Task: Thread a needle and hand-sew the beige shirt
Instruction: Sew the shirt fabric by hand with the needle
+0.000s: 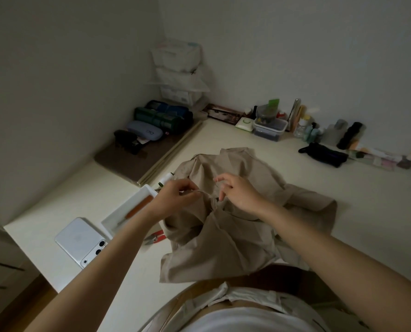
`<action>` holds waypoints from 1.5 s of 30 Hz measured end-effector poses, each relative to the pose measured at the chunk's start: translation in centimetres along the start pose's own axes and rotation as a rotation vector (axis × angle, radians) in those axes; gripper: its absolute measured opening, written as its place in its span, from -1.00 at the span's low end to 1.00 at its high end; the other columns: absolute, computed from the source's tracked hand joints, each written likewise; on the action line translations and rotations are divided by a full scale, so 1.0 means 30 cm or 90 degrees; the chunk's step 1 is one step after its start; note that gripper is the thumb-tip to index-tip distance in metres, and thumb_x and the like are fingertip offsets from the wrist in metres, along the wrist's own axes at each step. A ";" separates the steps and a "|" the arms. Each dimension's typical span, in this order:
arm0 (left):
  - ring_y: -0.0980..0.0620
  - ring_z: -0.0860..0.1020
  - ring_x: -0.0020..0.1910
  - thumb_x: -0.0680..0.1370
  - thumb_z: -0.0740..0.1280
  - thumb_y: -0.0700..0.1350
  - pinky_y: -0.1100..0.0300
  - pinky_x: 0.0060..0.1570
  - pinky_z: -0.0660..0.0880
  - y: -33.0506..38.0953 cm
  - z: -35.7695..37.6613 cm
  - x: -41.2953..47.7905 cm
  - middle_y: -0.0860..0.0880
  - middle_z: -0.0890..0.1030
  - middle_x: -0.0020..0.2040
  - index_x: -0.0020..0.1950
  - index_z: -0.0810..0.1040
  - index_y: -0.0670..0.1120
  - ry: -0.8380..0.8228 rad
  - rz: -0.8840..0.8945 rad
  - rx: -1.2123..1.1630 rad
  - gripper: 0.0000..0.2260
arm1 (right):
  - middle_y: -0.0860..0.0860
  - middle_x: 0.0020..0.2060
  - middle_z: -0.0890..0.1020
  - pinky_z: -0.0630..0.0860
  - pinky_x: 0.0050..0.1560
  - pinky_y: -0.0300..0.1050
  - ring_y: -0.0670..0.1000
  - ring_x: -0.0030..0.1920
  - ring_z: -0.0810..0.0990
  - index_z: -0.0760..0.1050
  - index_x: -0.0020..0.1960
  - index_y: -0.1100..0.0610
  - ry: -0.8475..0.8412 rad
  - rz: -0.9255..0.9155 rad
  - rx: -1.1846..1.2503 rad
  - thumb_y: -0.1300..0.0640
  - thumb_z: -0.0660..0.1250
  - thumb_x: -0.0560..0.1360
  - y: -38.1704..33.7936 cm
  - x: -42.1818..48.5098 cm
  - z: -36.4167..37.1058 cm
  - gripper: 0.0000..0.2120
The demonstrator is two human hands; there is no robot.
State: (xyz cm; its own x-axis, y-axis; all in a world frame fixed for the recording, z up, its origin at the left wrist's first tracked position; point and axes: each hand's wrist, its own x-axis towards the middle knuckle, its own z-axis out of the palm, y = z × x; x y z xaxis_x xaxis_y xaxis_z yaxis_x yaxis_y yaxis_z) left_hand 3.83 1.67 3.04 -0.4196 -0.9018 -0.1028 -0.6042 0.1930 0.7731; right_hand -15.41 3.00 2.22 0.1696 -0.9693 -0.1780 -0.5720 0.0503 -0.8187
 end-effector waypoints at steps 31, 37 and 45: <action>0.10 0.46 -0.25 0.56 0.32 -0.10 0.26 -0.21 0.41 -0.009 0.067 0.039 -0.07 0.60 -0.14 -0.12 0.58 -0.03 0.079 -0.018 -0.007 -0.92 | -0.11 -0.16 0.56 0.43 -0.06 -0.38 -0.21 -0.14 0.51 0.52 0.09 0.13 -0.013 -0.014 -0.040 0.19 0.18 0.60 0.048 -0.003 -0.052 -0.85; 0.11 0.48 -0.23 0.56 0.33 -0.10 0.27 -0.19 0.42 -0.003 0.070 0.030 -0.04 0.59 -0.14 -0.13 0.57 -0.01 0.081 -0.029 -0.018 -0.91 | 0.02 0.15 0.56 0.42 0.17 -0.24 -0.10 0.12 0.51 0.50 0.20 0.13 -0.042 0.003 -0.094 0.32 0.16 0.58 0.050 -0.005 -0.093 -0.73; 0.18 0.51 -0.22 0.56 0.31 -0.15 0.41 -0.24 0.42 0.030 0.065 0.010 0.04 0.58 -0.20 -0.16 0.57 -0.06 0.105 -0.058 -0.049 -0.89 | 0.04 0.27 0.37 0.27 0.25 -0.22 0.01 0.31 0.33 0.38 0.30 0.12 0.096 -0.060 -0.209 0.37 0.21 0.49 0.044 -0.020 -0.103 -0.60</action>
State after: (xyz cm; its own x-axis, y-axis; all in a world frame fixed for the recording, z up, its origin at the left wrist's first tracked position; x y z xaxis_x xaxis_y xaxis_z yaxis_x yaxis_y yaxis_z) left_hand 1.84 2.33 2.49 -0.2453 -0.9665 -0.0750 -0.5786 0.0839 0.8113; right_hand -18.74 2.90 2.94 0.1281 -0.9917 -0.0078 -0.7904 -0.0973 -0.6048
